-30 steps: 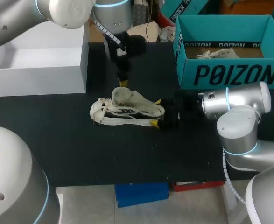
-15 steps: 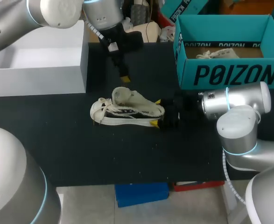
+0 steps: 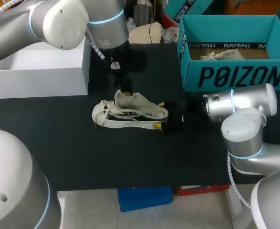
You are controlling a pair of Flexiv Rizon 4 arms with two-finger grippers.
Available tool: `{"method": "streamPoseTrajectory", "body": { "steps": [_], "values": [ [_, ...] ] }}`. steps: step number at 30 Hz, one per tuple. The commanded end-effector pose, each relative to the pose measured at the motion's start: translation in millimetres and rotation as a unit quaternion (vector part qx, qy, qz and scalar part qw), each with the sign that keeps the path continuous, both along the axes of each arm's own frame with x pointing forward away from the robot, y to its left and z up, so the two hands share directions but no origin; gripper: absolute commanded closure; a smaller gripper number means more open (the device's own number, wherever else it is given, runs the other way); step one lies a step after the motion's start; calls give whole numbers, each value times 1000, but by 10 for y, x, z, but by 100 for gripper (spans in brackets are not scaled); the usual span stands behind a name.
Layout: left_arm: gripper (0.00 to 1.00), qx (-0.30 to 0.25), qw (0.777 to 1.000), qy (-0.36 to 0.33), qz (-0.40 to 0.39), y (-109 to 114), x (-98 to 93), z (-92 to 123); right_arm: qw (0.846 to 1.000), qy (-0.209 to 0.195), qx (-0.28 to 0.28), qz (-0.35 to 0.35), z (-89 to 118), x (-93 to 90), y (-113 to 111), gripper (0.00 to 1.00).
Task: Take the shoe out of the shoebox, open the shoe tongue, remove and reinsert the insole, then place the shoe into the shoebox
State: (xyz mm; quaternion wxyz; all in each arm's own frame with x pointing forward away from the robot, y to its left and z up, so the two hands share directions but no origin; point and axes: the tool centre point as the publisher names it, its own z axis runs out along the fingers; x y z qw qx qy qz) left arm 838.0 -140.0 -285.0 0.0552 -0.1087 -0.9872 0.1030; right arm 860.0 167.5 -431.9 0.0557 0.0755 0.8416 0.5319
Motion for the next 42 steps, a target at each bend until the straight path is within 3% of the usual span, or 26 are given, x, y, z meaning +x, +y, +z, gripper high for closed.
{"method": "streamPoseTrajectory", "body": {
  "steps": [1, 14, 26, 42],
  "values": [
    [100, 17, 1000, 19, -5, -121, 102, -16, 1000, 0, 0, -1, -21, 3, 9, 100],
    [100, 17, 1000, 19, -5, -121, 102, -16, 1000, 0, 0, -1, -21, 3, 9, 100],
    [100, 35, 998, 29, -54, -195, 221, -377, 1000, 0, 0, -1, -21, 3, 9, 100],
    [100, 51, 997, 60, -27, -230, 268, -784, 1000, 0, 0, -1, -21, 3, 9, 100]
  ]
}}
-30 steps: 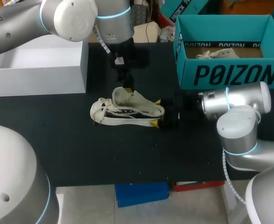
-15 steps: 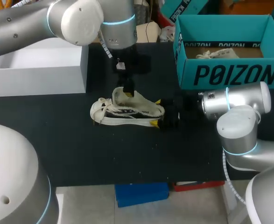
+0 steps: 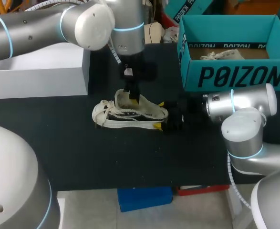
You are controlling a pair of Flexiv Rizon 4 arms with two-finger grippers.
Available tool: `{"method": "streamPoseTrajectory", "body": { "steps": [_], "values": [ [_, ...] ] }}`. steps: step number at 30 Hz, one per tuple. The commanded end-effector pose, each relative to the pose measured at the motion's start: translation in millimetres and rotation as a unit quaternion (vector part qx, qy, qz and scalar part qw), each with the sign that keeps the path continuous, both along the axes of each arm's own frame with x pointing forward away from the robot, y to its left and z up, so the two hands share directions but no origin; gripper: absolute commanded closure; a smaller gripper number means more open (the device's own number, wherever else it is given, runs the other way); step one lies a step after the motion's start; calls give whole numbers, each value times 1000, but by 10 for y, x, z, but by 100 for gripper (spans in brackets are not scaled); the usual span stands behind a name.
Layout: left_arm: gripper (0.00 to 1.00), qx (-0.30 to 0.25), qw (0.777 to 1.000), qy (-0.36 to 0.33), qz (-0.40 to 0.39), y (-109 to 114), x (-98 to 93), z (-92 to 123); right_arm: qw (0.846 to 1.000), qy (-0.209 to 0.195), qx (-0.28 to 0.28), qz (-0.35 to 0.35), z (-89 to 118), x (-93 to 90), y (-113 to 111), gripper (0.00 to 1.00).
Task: Take the shoe out of the shoebox, open the shoe tongue, remove and reinsert the insole, then place the shoe into the shoebox
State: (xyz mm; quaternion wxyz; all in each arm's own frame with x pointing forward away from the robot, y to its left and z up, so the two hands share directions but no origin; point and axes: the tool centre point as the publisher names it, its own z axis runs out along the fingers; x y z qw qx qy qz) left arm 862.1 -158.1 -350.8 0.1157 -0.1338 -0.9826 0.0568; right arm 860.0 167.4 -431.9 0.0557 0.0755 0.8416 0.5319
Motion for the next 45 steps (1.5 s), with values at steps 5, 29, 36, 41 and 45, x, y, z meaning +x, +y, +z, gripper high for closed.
{"method": "streamPoseTrajectory", "body": {
  "steps": [5, 29, 36, 41, 45],
  "values": [
    [100, -4, 1000, 12, 7, -53, -9, -178, 1000, 0, 0, -1, -22, 3, 9, 100],
    [100, 4, 1000, -22, -6, -21, -292, -431, 1000, 0, 0, -1, -22, 3, 9, 100],
    [100, 0, 1000, -3, -1, -26, -285, -532, 1000, 0, 0, -1, -22, 3, 9, 100],
    [100, -1, 1000, 3, -1, -36, -267, -574, 1000, 0, 0, -1, -22, 3, 9, 100],
    [100, -6, 1000, 15, -1, -44, -262, -612, 1000, 0, 0, -1, -22, 3, 9, 100]
  ]
}}
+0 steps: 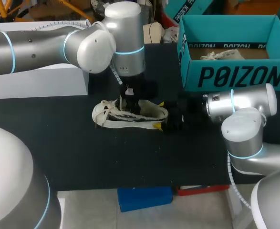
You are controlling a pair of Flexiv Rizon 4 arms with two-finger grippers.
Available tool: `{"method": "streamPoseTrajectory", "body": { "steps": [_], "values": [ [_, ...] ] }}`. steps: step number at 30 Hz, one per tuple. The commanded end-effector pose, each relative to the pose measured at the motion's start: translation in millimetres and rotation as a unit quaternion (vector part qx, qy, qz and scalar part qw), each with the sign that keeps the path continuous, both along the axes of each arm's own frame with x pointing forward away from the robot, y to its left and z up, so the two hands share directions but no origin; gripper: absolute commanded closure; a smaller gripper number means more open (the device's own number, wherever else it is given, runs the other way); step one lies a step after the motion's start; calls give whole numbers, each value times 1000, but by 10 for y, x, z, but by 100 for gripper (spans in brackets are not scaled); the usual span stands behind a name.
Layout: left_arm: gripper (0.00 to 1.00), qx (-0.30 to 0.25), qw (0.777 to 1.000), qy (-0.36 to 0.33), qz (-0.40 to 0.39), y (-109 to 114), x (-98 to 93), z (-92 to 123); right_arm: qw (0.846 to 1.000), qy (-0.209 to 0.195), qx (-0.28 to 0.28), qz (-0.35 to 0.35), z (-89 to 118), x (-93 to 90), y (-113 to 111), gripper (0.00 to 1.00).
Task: Take the shoe out of the shoebox, open the shoe tongue, remove and reinsert the insole, then place the shoe into the shoebox
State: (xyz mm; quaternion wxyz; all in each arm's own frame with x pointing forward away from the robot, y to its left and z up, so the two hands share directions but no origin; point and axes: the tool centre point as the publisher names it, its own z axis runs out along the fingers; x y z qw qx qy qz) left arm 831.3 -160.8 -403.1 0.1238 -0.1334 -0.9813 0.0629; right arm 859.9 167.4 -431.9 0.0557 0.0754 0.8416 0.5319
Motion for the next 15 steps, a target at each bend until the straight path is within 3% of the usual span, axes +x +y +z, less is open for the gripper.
{"method": "streamPoseTrajectory", "body": {
  "steps": [1, 15],
  "values": [
    [100, -1, 1000, 7, -3, -21, 42, -99, 1000, 0, 0, -1, -21, 4, 9, 100],
    [100, -7, 1000, 12, -1, -29, 3, -185, 1000, 0, 0, -1, -21, 4, 9, 100]
  ]
}}
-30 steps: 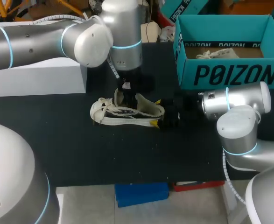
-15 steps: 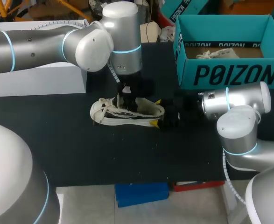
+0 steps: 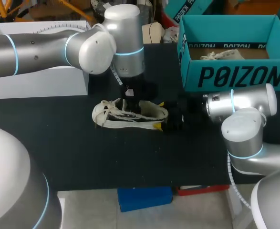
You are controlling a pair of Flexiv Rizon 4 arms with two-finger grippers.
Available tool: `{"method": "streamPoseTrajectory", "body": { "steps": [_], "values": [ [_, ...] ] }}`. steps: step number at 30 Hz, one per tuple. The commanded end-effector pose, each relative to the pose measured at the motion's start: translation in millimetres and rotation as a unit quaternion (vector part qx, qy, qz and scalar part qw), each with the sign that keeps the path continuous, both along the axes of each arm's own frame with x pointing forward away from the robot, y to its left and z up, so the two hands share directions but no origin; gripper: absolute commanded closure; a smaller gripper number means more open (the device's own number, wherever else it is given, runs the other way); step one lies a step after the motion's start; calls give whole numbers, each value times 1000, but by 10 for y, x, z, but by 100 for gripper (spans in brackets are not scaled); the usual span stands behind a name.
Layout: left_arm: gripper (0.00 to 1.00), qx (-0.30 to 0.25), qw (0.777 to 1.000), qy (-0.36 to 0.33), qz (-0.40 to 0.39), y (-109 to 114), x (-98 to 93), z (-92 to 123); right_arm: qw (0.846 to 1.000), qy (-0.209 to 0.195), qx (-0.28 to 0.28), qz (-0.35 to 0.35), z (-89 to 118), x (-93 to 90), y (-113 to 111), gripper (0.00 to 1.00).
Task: Take the shoe out of the shoebox, open the shoe tongue, remove and reinsert the insole, then place the shoe into the shoebox
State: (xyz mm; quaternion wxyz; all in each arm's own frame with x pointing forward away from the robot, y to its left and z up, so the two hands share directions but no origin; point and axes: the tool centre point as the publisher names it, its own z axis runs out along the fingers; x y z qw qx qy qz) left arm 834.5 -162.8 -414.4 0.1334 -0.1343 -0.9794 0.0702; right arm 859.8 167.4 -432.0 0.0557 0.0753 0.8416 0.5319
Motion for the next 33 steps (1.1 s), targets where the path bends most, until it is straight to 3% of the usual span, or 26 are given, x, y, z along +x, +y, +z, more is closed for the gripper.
{"method": "streamPoseTrajectory", "body": {
  "steps": [1, 8, 9, 10, 11, 14, 22, 33],
  "values": [
    [100, -2, 1000, 1, 0, -8, -37, -74, 1000, 0, 0, -2, -20, 5, 9, 100],
    [100, -7, 1000, 4, -2, -6, -66, -89, 1000, 0, 0, -2, -20, 5, 9, 100],
    [91, -8, 1000, 4, -3, -8, -75, -87, 1000, 0, 0, -2, -20, 5, 9, 100],
    [71, -9, 1000, 1, -5, -11, -86, -86, 1000, 0, 0, -2, -20, 5, 9, 100],
    [61, -10, 1000, 0, -6, -11, -93, -86, 1000, 0, 0, -2, -20, 5, 9, 100],
    [54, -14, 1000, -8, -3, -8, -97, -90, 1000, 0, 0, -2, -20, 5, 9, 100],
    [54, 6, 997, -73, 2, 35, -75, -104, 1000, 0, 0, -2, -20, 5, 9, 100],
    [64, 39, 977, -208, 23, 121, -11, -285, 1000, 0, 0, -2, -20, 5, 9, 100]
  ]
}}
